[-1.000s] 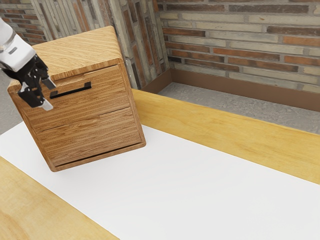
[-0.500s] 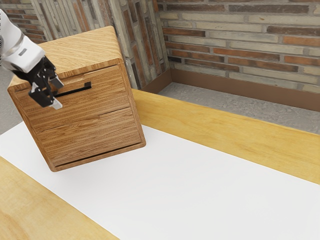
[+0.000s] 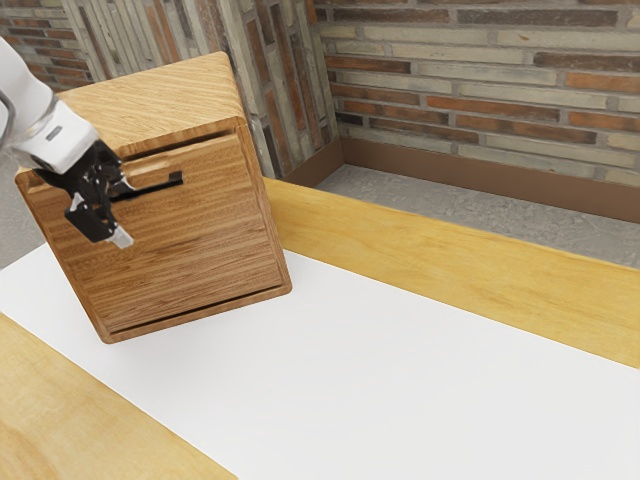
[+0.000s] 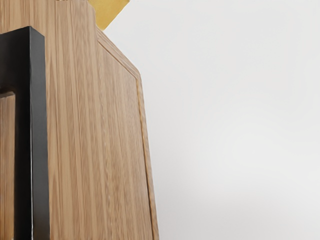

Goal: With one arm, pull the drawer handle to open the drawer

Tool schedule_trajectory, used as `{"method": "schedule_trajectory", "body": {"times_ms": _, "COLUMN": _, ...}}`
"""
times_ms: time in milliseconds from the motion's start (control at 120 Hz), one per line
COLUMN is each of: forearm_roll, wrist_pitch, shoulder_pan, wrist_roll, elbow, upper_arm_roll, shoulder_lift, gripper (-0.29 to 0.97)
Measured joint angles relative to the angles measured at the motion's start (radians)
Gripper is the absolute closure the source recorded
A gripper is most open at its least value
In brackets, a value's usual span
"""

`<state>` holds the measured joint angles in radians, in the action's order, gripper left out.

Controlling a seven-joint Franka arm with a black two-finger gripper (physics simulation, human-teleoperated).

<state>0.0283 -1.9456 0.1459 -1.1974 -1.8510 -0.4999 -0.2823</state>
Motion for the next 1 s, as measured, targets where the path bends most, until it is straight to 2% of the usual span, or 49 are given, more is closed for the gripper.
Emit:
{"method": "schedule_trajectory", "body": {"times_ms": 233, "forearm_roll": 0.003, "wrist_pitch": -0.002, "shoulder_pan": -0.008, "wrist_roll": 0.006, "elbow": -0.070, "upper_arm_roll": 0.072, "shoulder_lift": -0.092, "gripper": 0.22}}
{"method": "schedule_trajectory", "body": {"times_ms": 367, "forearm_roll": 0.007, "wrist_pitch": -0.005, "shoulder_pan": -0.018, "wrist_roll": 0.010, "elbow": -0.119, "upper_arm_roll": 0.112, "shoulder_lift": -0.135, "gripper": 0.16}}
{"method": "schedule_trajectory", "body": {"times_ms": 417, "forearm_roll": 0.008, "wrist_pitch": -0.005, "shoulder_pan": -0.047, "wrist_roll": 0.011, "elbow": -0.139, "upper_arm_roll": 0.144, "shoulder_lift": -0.157, "gripper": 0.18}}
{"method": "schedule_trajectory", "body": {"times_ms": 550, "forearm_roll": 0.010, "wrist_pitch": -0.006, "shoulder_pan": -0.097, "wrist_roll": 0.014, "elbow": -0.198, "upper_arm_roll": 0.211, "shoulder_lift": -0.207, "gripper": 0.13}}
{"method": "schedule_trajectory", "body": {"times_ms": 733, "forearm_roll": 0.011, "wrist_pitch": -0.006, "shoulder_pan": -0.108, "wrist_roll": 0.020, "elbow": -0.259, "upper_arm_roll": 0.240, "shoulder_lift": -0.265, "gripper": 0.10}}
{"method": "schedule_trajectory", "body": {"times_ms": 917, "forearm_roll": 0.010, "wrist_pitch": -0.004, "shoulder_pan": -0.142, "wrist_roll": 0.029, "elbow": -0.308, "upper_arm_roll": 0.310, "shoulder_lift": -0.327, "gripper": 0.21}}
{"method": "schedule_trajectory", "body": {"times_ms": 1000, "forearm_roll": 0.010, "wrist_pitch": -0.002, "shoulder_pan": -0.147, "wrist_roll": 0.034, "elbow": -0.326, "upper_arm_roll": 0.326, "shoulder_lift": -0.351, "gripper": 0.20}}
